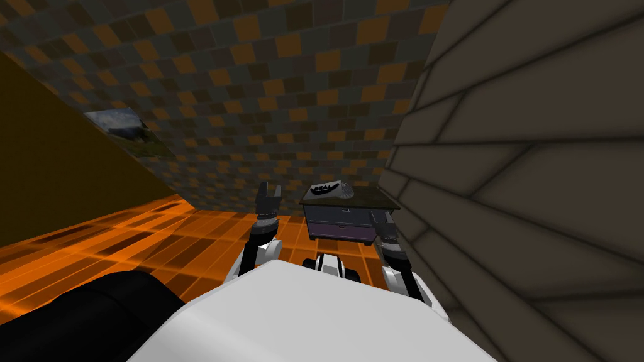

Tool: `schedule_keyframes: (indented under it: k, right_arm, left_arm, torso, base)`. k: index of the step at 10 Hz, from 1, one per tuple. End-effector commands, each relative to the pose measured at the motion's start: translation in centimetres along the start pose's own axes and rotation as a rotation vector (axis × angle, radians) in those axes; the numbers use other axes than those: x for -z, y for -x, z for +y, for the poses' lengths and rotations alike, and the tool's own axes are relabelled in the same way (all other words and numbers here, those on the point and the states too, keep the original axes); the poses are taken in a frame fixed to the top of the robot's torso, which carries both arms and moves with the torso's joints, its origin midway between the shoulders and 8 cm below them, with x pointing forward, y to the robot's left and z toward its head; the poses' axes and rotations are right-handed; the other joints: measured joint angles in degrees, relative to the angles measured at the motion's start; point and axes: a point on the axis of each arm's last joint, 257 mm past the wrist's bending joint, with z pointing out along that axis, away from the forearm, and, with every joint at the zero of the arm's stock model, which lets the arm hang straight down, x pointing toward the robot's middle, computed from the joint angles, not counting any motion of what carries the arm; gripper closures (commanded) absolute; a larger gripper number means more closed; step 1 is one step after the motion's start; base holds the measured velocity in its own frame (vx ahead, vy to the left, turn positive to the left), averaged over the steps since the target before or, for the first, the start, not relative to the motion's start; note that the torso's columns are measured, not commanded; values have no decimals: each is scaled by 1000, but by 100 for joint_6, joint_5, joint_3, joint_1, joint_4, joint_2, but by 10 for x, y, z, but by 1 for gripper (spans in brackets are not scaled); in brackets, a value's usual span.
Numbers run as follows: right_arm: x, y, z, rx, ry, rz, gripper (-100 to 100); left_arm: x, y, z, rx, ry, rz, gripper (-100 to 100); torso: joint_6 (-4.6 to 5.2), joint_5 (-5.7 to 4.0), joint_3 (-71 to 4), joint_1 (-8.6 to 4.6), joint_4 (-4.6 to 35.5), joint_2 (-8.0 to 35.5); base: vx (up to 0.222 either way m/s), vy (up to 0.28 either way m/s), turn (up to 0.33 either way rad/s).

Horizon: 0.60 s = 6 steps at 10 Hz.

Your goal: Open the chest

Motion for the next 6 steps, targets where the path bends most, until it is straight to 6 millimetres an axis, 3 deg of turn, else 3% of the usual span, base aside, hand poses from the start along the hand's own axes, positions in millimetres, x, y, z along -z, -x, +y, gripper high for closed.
schedule_keyframes:
  k: [1, 6]
  right_arm:
    - [6, -14, -2, 73, -1, 19, -100]
    - [15, -33, -2, 213, 7, 37, -100]
  left_arm:
    - [0, 0, 0, 0, 0, 0, 0]
    - [0, 0, 0, 0, 0, 0, 0]
  torso:
    - [1, 3, -8, 17, -4, -15]
    - [-1, 4, -4, 11, -2, -6]
  base:
    - [56, 55, -61]
    - [47, 46, -41]
